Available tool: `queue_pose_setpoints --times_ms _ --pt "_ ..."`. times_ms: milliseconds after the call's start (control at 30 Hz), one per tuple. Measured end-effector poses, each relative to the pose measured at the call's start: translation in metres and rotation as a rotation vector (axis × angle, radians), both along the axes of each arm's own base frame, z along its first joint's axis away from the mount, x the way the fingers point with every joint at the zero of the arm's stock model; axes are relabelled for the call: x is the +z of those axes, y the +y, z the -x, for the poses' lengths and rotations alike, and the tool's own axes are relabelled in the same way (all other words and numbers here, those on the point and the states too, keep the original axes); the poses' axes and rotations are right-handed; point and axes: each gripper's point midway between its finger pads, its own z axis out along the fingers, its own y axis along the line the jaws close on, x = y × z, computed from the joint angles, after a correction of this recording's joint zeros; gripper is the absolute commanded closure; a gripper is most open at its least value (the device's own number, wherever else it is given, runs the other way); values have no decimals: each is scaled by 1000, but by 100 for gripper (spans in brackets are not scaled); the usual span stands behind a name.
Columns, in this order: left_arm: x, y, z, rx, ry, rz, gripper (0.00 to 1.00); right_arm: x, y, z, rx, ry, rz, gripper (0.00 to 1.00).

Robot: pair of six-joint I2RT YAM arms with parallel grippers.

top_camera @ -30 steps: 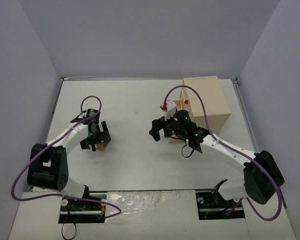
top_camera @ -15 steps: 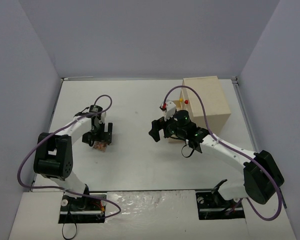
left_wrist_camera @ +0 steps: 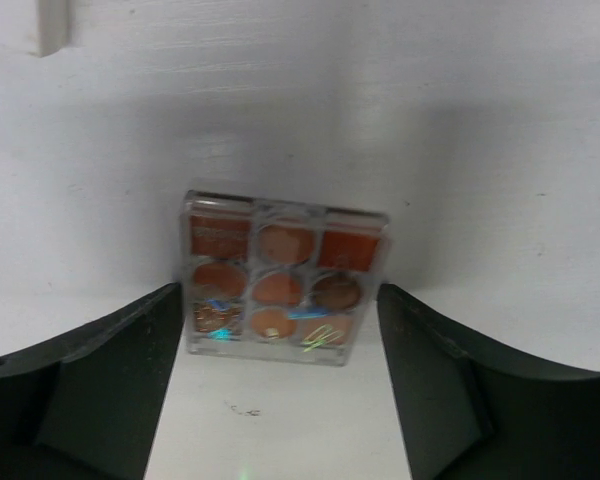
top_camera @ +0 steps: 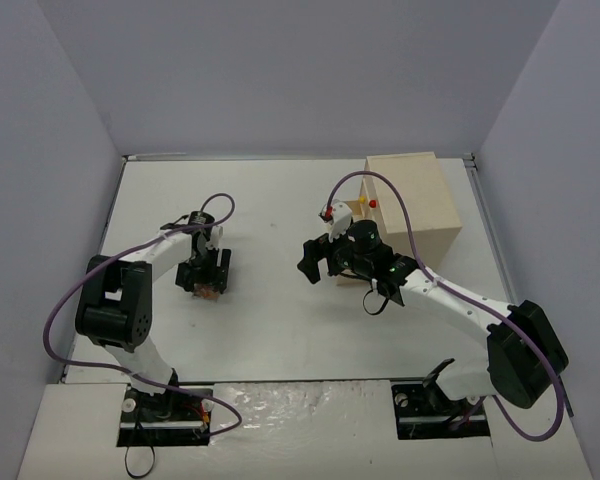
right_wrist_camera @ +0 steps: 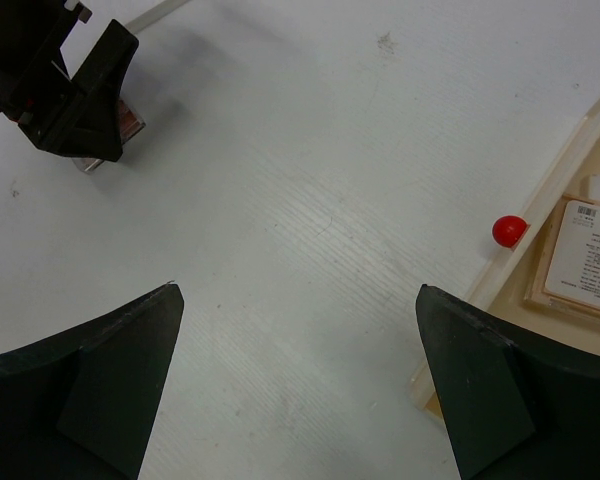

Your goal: Organize the makeup

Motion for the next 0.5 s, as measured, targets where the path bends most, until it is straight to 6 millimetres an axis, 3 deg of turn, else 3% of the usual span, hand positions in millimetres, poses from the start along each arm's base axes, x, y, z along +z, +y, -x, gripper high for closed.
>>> queue_pose_setpoints --times_ms 433,500 --pt "3 -24 4 -43 -10 33 67 -4 -2 2 0 10 8 0" --pt "6 -31 5 -55 -21 61 68 -4 -1 3 2 16 6 0"
